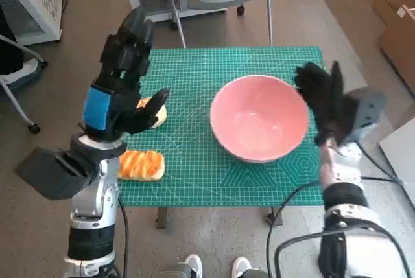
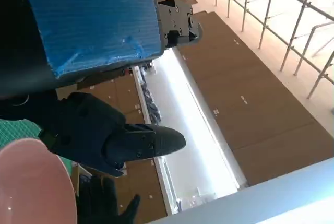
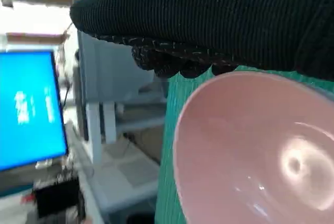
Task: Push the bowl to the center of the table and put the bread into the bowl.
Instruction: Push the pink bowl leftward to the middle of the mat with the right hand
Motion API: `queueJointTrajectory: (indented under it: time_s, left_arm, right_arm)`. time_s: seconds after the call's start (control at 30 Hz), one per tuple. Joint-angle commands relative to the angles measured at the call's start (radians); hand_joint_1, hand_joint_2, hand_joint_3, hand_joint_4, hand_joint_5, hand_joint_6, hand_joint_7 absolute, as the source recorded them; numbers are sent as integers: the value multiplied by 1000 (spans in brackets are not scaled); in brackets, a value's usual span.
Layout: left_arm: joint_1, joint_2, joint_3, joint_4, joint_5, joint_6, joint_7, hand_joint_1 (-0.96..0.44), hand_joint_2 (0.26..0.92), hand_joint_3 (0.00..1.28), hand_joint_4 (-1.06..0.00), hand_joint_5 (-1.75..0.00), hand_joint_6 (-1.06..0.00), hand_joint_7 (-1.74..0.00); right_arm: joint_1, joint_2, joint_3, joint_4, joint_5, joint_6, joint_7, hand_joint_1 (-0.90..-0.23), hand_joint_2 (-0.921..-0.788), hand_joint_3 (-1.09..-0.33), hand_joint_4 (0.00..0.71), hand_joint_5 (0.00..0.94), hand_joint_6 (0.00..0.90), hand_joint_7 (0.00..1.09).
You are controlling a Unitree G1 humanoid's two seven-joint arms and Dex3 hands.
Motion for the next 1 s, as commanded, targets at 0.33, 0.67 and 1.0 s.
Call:
queueJointTrajectory:
  time_s: [0.33,0.67,1.0]
  left_arm:
    - [48,21,19,-57,36,14,35,-572,908,262,-3,-1,1,-321]
    - [75,17,24,-84,39,27,57,-596,921,231,-17,-8,1,-324]
    - [104,14,32,-117,38,41,81,-605,921,212,-11,-4,1,-344]
  right_arm:
    - [-51,84,16,13,-6,27,23,-573,-921,-856,327,0,439,14]
    - [-91,119,34,23,-23,55,31,-561,-921,-833,327,2,454,23]
    - [-117,142,46,27,-39,61,20,-587,-921,-808,347,10,451,20]
